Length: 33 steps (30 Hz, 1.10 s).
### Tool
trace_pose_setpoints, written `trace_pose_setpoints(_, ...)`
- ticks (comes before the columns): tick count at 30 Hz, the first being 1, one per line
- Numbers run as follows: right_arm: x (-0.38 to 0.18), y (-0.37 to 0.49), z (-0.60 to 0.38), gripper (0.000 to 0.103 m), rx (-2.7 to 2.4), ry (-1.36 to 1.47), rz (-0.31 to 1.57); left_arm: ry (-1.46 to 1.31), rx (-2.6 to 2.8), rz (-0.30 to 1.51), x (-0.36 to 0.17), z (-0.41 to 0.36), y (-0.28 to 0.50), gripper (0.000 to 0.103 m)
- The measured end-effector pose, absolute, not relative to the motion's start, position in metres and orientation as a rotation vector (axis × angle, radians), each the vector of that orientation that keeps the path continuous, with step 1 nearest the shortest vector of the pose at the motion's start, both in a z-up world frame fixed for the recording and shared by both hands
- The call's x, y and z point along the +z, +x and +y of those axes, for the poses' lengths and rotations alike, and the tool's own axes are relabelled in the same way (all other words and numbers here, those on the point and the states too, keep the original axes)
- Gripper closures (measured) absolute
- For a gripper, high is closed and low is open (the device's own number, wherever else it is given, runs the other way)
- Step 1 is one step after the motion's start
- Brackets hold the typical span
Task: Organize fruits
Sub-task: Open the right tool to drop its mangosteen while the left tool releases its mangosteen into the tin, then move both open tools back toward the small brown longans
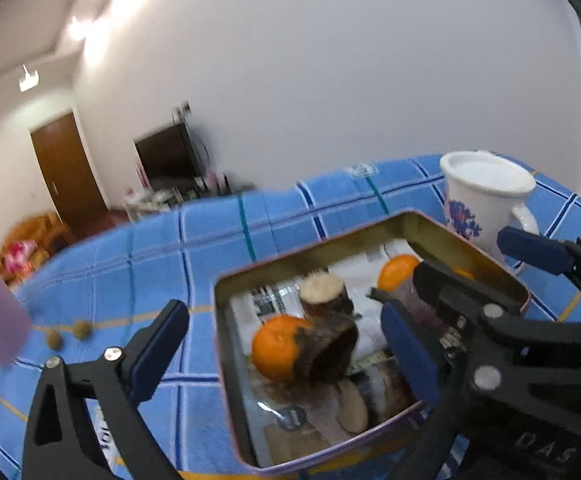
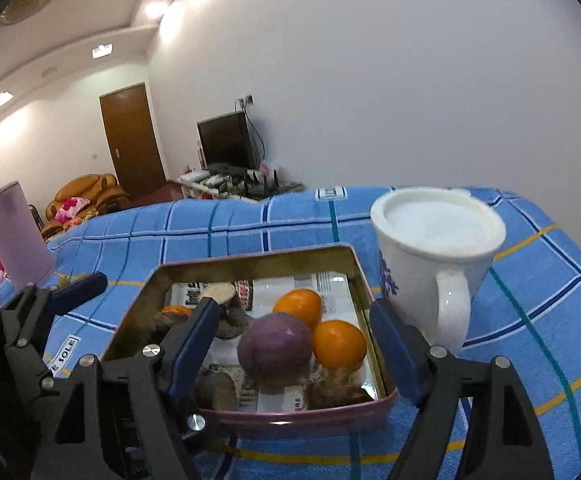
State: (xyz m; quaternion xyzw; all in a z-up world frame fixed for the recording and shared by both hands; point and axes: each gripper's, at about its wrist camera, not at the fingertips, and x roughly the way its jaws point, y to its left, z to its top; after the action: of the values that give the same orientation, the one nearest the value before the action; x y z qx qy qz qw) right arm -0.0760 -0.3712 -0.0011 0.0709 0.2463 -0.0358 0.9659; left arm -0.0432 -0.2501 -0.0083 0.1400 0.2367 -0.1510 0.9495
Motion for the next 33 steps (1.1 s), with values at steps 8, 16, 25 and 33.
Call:
trace_pose_setpoints(8, 0.007, -0.099, -0.384, 0.024, -0.182, 0.208, 0.385, 0.209, -0.292, 0.519, -0.006, -0.232, -0.036, 0.0)
trace_pose_setpoints(16, 0.022, -0.123, -0.364, 0.024, -0.338, 0.085, 0.228, 0.172, -0.298, 0.525, -0.008, -0.218, -0.041, 0.0)
trace_pose_setpoints(25, 0.026, -0.143, -0.347, 0.022, -0.402, 0.026, 0.231, 0.081, -0.277, 0.467, -0.002, -0.172, -0.054, 0.0)
trace_pose_setpoints(33, 0.025, -0.146, -0.342, 0.022, -0.345, 0.038, 0.237, 0.155, -0.184, 0.388, 0.003, -0.131, -0.047, 0.0)
